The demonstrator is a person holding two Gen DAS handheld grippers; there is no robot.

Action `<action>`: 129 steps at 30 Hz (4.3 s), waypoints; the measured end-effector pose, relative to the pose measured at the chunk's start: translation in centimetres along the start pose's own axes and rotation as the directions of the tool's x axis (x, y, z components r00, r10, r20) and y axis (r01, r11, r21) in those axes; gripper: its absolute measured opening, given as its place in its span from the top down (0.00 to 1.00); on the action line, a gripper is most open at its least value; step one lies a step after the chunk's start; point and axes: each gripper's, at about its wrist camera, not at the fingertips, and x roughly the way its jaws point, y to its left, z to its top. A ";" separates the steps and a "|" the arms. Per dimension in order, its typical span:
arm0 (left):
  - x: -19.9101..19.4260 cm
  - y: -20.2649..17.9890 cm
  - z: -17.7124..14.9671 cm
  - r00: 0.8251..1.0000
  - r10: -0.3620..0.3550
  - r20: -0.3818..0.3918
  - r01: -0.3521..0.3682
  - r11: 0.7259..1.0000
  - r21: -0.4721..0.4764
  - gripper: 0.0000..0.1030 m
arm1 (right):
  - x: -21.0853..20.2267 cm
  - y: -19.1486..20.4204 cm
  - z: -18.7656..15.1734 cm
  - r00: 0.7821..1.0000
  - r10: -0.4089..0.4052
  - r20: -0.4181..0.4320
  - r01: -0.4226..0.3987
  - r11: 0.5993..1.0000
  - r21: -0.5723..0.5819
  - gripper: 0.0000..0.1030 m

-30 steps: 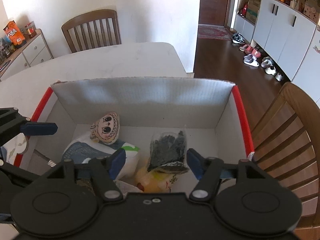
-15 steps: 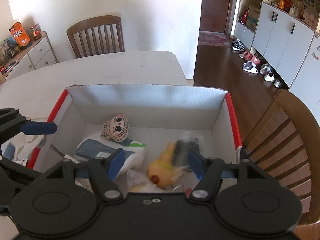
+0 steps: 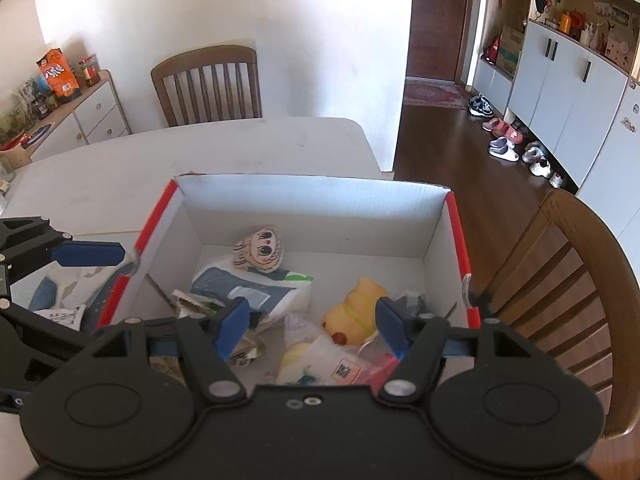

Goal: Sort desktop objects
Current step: 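Move both tools back from the shoebox to the mat, then grasp the blue dropper bottle with left gripper while right grasps the chicken-sausage pouch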

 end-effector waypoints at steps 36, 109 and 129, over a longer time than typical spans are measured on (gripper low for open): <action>-9.7 3.2 -9.9 0.995 -0.069 0.072 0.070 0.997 -0.011 0.04 | -5.1 9.6 -5.4 0.990 0.031 0.134 -0.037 0.998 0.045 0.09; -11.5 15.3 -25.5 0.996 0.030 -0.085 -0.033 0.999 -0.035 0.01 | 6.1 32.9 -6.8 0.998 0.046 -0.039 -0.055 0.955 -0.290 0.03; -9.1 15.9 -26.2 0.991 -0.011 -0.130 0.006 0.999 -0.040 0.02 | 13.6 33.0 -6.0 0.992 0.022 -0.124 -0.051 0.970 -0.237 0.01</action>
